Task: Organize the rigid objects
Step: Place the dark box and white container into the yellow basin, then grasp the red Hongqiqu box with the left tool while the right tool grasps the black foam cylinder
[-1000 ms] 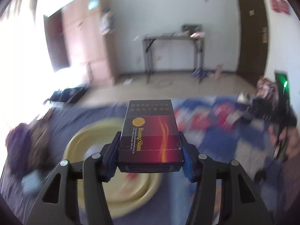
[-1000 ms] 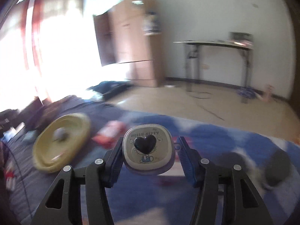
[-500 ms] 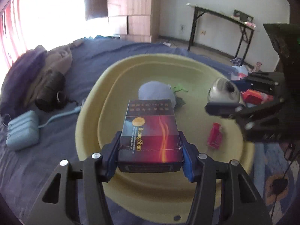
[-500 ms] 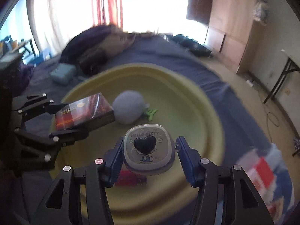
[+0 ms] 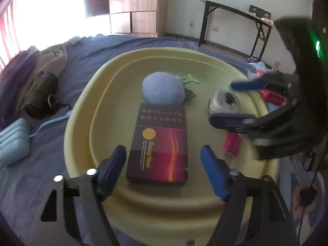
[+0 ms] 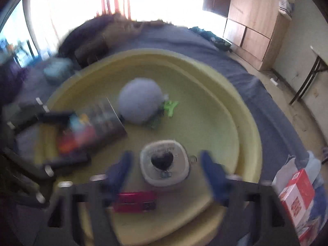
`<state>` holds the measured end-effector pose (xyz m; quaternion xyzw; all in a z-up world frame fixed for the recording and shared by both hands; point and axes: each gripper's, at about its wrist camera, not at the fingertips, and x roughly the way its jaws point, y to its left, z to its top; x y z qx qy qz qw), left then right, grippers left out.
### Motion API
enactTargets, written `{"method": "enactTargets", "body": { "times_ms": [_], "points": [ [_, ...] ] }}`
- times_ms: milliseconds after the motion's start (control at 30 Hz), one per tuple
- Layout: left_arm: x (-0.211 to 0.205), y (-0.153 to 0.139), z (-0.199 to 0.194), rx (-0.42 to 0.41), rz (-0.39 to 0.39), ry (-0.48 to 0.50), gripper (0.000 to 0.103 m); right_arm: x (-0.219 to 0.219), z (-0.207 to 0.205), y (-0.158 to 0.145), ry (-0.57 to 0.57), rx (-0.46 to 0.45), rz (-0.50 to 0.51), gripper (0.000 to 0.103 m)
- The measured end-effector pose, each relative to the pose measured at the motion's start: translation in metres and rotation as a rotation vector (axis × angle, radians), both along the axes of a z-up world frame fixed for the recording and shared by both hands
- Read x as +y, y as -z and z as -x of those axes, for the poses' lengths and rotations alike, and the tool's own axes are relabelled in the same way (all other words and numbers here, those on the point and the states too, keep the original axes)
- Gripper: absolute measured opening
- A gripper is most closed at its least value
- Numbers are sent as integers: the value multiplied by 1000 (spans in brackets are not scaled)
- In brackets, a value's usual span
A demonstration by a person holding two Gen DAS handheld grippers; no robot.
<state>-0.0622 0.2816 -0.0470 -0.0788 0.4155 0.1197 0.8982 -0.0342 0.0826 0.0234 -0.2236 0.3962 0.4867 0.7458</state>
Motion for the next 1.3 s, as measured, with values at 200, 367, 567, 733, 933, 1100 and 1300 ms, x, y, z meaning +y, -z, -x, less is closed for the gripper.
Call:
{"method": "enactTargets", "body": {
  "times_ms": [200,367,567,733,933,1100,1300],
  "points": [
    [-43,-58,18,-159,-23,47,103,-111,-2,-84,146,-20,-279,103],
    [-131,-77,-9,-129,-33,216,103,-272,11,-136,439,-229,-256,103],
    [-242,-83,-81,-88,4,514,103,-433,8,-108,830,-190,-144,103],
    [-291,-63,-149,-1,-182,533,103,-458,-4,-61,901,-147,-65,103],
    [-281,-30,-177,62,-182,511,103,-467,2,-57,977,-223,-68,103],
    [-283,-20,-180,43,-172,529,103,-482,16,-62,1046,-236,-94,103],
    [-286,-16,-198,33,-180,535,103,-478,4,-47,1062,-247,-28,103]
  ]
}}
